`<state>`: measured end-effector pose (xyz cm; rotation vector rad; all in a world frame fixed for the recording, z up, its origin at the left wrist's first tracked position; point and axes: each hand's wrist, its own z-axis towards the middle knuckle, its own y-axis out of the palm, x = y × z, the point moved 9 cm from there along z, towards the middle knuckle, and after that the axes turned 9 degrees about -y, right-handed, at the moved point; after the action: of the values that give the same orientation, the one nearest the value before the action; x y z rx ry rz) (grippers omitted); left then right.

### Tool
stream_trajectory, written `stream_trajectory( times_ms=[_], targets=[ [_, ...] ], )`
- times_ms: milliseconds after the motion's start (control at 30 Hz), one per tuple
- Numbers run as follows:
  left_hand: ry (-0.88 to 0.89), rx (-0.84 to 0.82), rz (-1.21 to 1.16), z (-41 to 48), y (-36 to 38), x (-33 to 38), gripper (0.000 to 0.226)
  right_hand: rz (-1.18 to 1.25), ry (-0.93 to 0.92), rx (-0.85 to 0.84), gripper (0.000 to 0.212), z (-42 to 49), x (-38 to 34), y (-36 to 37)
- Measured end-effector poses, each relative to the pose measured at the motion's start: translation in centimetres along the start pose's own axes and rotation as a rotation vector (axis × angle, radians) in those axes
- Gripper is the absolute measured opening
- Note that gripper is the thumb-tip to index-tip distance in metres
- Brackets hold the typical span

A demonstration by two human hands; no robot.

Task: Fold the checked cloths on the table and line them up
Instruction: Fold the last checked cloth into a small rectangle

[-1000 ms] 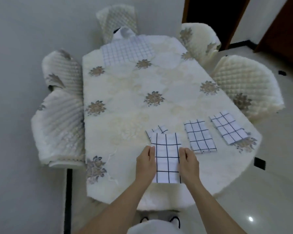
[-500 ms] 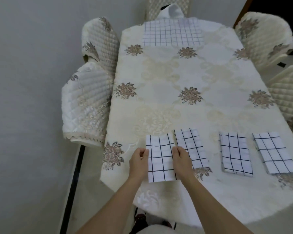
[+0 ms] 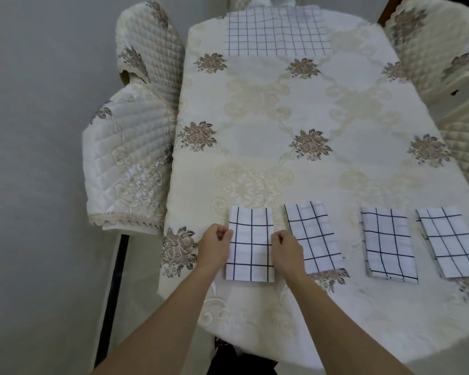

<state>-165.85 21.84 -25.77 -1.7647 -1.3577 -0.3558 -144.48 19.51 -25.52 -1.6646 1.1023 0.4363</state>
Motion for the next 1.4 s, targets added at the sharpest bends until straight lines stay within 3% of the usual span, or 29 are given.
stream_trajectory(
  times_ms=[267, 533, 700, 833, 967, 1100, 1267, 1400],
  targets=[
    [-0.019, 0.017, 0.048, 0.0, -0.3, 0.3, 0.008, -0.032, 0.03, 0.009, 0.024, 0.1, 0.0, 0.0],
    [-0.032, -0.007, 0.061, -1.8, -1.8, 2.1, 0.01, -0.387, -0.039, 0.017, 0.023, -2.0, -3.2, -2.9],
    [0.204, 0.04, 0.171, -4.0, -4.0, 7.9, 0.009, -0.44, -0.167, -0.001, 0.017, -2.2, -7.6, -5.6],
    [0.513, 0.161, 0.433, -7.3, -5.2, 13.5, 0.031, -0.532, -0.326, 0.022, 0.033, -2.7, -12.1, -8.6],
    [0.768, 0.342, 0.717, -12.1, -5.7, 18.6, 0.05, -0.767, -0.527, 0.174, 0.043, -4.7, -17.2, -12.5],
    [1.0, 0.485, 0.753, -17.5, -6.2, 23.5, 0.053, -0.831, -0.668, 0.349, 0.05, -7.1, -21.1, -17.0],
    [1.125, 0.542, 0.809, -22.1, -4.8, 27.0, 0.054, -0.838, -0.689, 0.484, 0.047, -10.1, -21.8, -21.7],
    [1.184, 0.456, 0.835, -24.4, -1.4, 27.8, 0.06, -0.86, -0.633, 0.571, 0.045, -12.5, -19.2, -25.1]
  ],
)
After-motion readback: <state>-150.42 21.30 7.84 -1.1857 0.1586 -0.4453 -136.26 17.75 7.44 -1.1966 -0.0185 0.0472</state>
